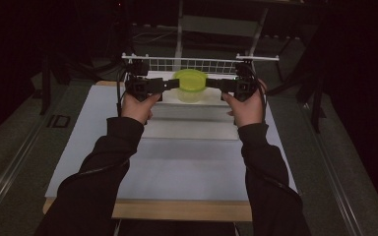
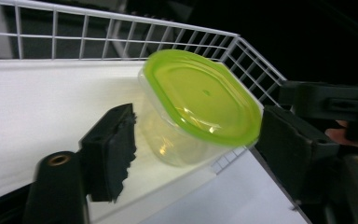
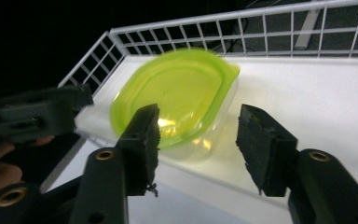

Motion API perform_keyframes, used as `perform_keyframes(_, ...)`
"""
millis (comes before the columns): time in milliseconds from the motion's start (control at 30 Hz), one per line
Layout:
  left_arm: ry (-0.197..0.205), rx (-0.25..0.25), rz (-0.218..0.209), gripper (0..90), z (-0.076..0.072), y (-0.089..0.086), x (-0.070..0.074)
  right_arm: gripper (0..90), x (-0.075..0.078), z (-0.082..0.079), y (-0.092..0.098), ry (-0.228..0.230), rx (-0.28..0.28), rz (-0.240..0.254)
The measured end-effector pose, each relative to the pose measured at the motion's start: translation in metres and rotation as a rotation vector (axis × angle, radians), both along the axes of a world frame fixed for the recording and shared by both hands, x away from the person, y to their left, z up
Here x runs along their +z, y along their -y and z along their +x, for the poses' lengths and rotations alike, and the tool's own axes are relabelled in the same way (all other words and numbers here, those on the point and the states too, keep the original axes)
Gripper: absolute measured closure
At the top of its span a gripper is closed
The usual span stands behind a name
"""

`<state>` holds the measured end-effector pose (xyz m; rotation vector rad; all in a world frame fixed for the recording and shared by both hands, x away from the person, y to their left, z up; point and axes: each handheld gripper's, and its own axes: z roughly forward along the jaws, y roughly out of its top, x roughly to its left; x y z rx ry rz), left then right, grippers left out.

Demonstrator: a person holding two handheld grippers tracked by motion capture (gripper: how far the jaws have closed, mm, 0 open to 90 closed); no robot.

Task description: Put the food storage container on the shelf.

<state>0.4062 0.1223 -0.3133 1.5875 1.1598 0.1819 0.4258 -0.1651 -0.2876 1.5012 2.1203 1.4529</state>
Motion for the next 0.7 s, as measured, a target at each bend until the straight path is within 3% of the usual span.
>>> perform_keyframes(133, 0.053, -0.055, -0.049, 23.3, -0.019, -0.009, -0.009, 53.2, -0.009, -0.014, -0.002, 0.005, 0.036, -0.007)
perform_keyframes(200, 0.105, -0.094, -0.030, 14.9, -0.032, -0.010, -0.018, 56.8, -0.019, -0.020, -0.006, 0.004, 0.051, -0.022)
perform_keyframes(267, 0.135, -0.127, -0.018, 10.9, -0.044, -0.010, -0.028, 69.3, -0.031, -0.025, -0.009, -0.014, 0.071, -0.012)
perform_keyframes(300, 0.136, -0.144, -0.020, 3.6, -0.048, -0.010, -0.033, 70.2, -0.036, -0.026, -0.012, -0.018, 0.081, -0.025)
perform_keyframes(333, 0.135, -0.158, -0.028, 0.9, -0.054, -0.012, -0.039, 79.1, -0.041, -0.028, -0.015, -0.024, 0.092, -0.042)
perform_keyframes(400, 0.145, -0.154, -0.027, 0.9, -0.064, -0.013, -0.050, 88.5, -0.047, -0.029, -0.021, -0.023, 0.102, -0.066)
perform_keyframes(467, 0.119, -0.161, -0.026, 1.0, -0.072, -0.014, -0.063, 90.0, -0.050, -0.028, -0.027, -0.028, 0.109, -0.062)
perform_keyframes(600, 0.152, -0.168, 0.054, 1.0, -0.090, -0.010, -0.089, 90.0, -0.051, -0.025, -0.037, -0.012, 0.107, -0.045)
perform_keyframes(700, 0.176, -0.177, 0.080, 1.0, -0.101, -0.009, -0.108, 90.0, -0.051, -0.021, -0.043, -0.006, 0.100, -0.046)
